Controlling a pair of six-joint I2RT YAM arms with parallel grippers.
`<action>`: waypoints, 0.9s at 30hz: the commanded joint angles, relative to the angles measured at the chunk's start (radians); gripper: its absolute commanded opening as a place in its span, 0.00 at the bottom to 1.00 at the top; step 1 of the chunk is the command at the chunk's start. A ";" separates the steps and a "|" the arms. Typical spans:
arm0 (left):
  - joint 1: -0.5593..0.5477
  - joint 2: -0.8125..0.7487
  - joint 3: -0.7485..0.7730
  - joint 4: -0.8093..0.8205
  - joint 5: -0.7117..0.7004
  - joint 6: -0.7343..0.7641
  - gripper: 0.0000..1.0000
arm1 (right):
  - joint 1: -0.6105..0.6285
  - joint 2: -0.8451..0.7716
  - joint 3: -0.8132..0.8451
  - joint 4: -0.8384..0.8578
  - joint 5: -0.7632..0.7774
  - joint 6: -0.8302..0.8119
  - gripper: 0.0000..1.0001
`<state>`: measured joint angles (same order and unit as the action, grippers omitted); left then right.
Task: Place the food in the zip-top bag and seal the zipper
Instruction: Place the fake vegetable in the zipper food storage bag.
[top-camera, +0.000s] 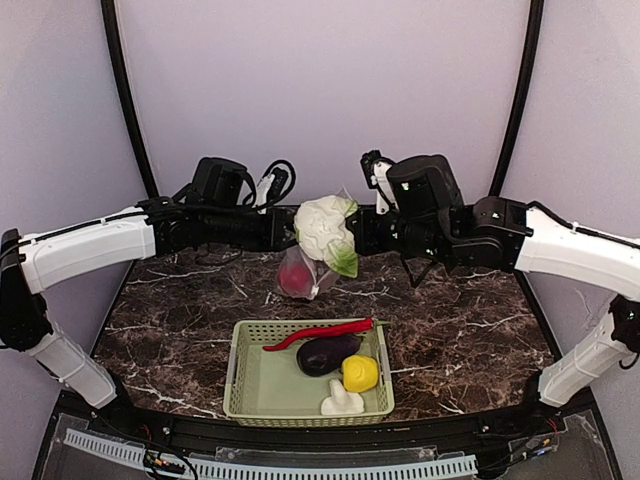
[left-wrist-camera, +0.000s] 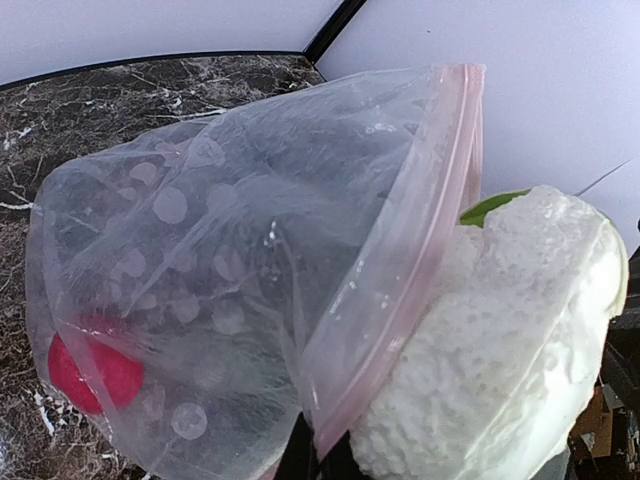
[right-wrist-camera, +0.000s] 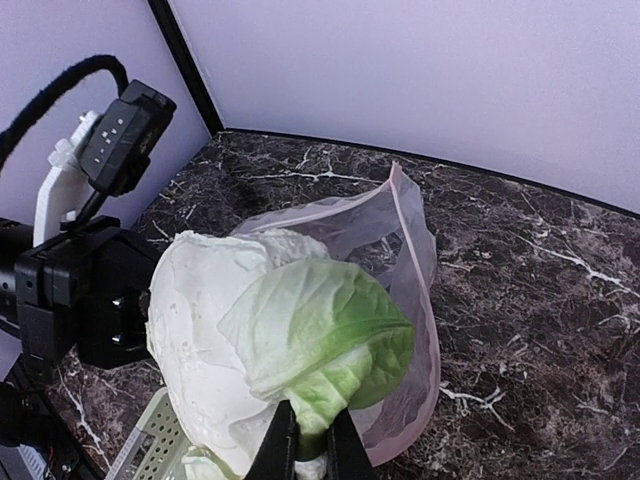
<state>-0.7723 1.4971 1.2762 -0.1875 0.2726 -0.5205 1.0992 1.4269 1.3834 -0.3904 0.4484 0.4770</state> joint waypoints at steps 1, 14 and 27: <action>-0.003 -0.058 -0.008 0.018 0.008 -0.001 0.01 | -0.014 -0.004 -0.046 -0.035 0.039 0.037 0.00; -0.004 -0.059 -0.007 0.048 0.043 0.004 0.01 | -0.042 0.100 -0.002 -0.171 0.086 0.078 0.00; -0.005 -0.017 -0.001 0.062 0.144 -0.009 0.01 | -0.047 0.183 0.133 -0.037 -0.121 -0.081 0.00</action>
<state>-0.7723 1.4864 1.2743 -0.1593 0.3527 -0.5308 1.0592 1.5597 1.4384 -0.4934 0.4038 0.4747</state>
